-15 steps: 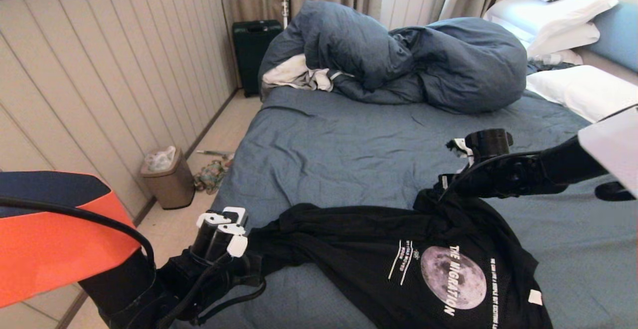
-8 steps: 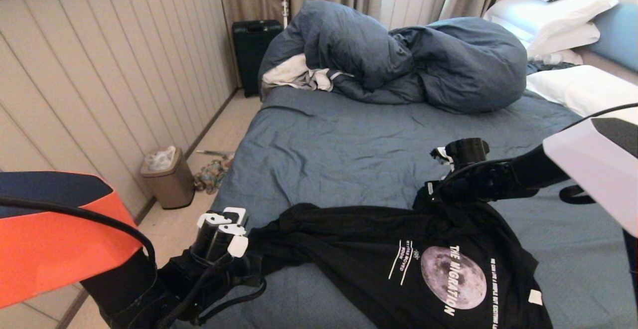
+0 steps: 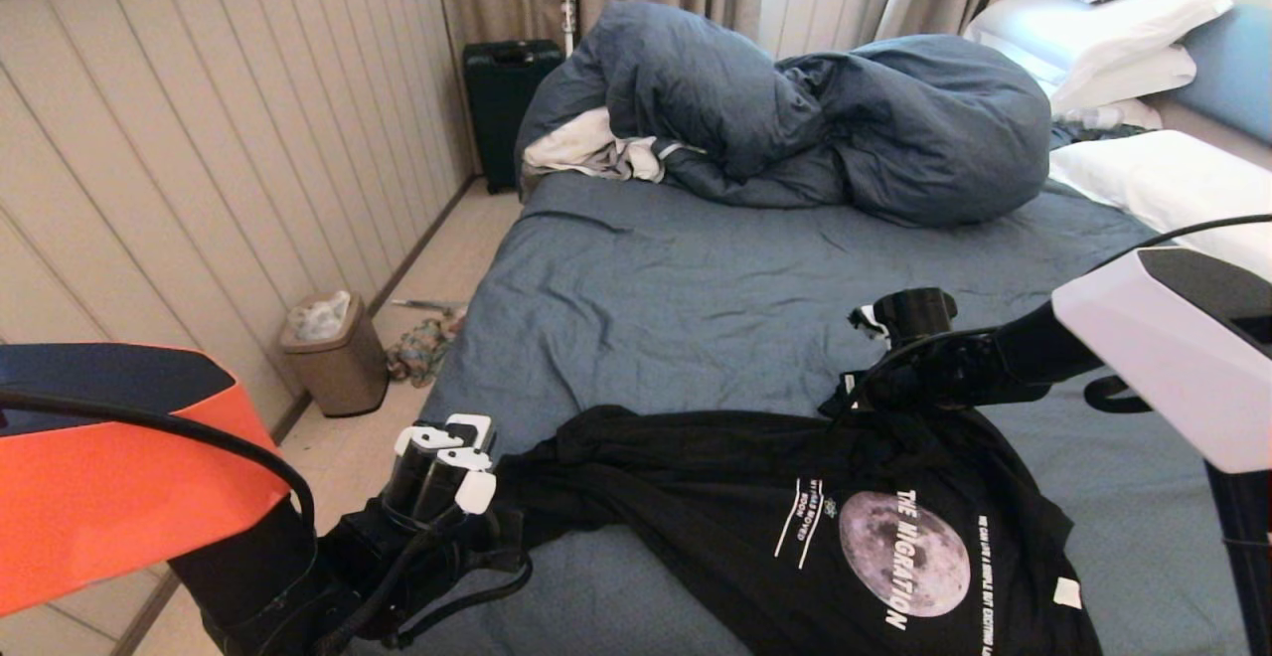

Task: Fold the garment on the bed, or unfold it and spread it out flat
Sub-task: Unford the black T-shirt

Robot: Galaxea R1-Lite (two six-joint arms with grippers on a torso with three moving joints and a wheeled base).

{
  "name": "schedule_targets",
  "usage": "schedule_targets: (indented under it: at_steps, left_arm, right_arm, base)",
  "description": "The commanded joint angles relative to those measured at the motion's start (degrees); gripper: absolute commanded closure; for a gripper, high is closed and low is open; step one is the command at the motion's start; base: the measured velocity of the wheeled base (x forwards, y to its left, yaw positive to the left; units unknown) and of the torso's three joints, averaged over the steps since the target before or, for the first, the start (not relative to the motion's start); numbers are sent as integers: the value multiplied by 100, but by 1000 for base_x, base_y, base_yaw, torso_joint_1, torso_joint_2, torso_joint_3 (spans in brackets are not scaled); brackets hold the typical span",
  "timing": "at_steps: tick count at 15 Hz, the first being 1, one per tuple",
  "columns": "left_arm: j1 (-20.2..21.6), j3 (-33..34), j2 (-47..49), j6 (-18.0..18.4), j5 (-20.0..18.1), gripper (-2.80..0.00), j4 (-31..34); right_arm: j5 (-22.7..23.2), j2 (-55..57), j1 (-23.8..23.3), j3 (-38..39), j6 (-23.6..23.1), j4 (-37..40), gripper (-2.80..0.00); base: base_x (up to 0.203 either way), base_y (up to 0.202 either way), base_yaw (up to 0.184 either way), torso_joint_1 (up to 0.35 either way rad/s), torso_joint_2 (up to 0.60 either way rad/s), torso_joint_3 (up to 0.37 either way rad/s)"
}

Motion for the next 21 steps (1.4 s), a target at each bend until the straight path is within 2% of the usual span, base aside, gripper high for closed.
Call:
schedule_targets:
  at_steps: [1,8,11,14,19,21]
  left_arm:
    - [-5,0,31,-8,15,0,-35]
    - [-5,-19,84,-16,15,0,-35]
    - [-5,-61,116,-22,6,0,-77]
    - [-3,-53,163,-16,41,0,-272]
    - [3,-44,80,-34,50,0,-419]
    - [-1,-44,66,-34,157,0,-478]
  right_arm:
    - [-13,40,1,-14,-11,-5,0]
    - [-44,37,-48,-260,117,-54,0]
    - [-470,81,-87,-976,634,-300,0]
    - [-1321,161,-211,-1659,874,-436,0]
    - [-1714,576,-554,-2954,726,-210,0]
    - [-1875,773,-783,-3204,324,-29,0]
  base:
    - [0,0,0,0,0,0]
    - [0,0,0,0,0,0]
    - [0,0,0,0,0,0]
    - [0,0,0,0,0,0]
    - [0,0,0,0,0,0]
    - [0,0,0,0,0,0]
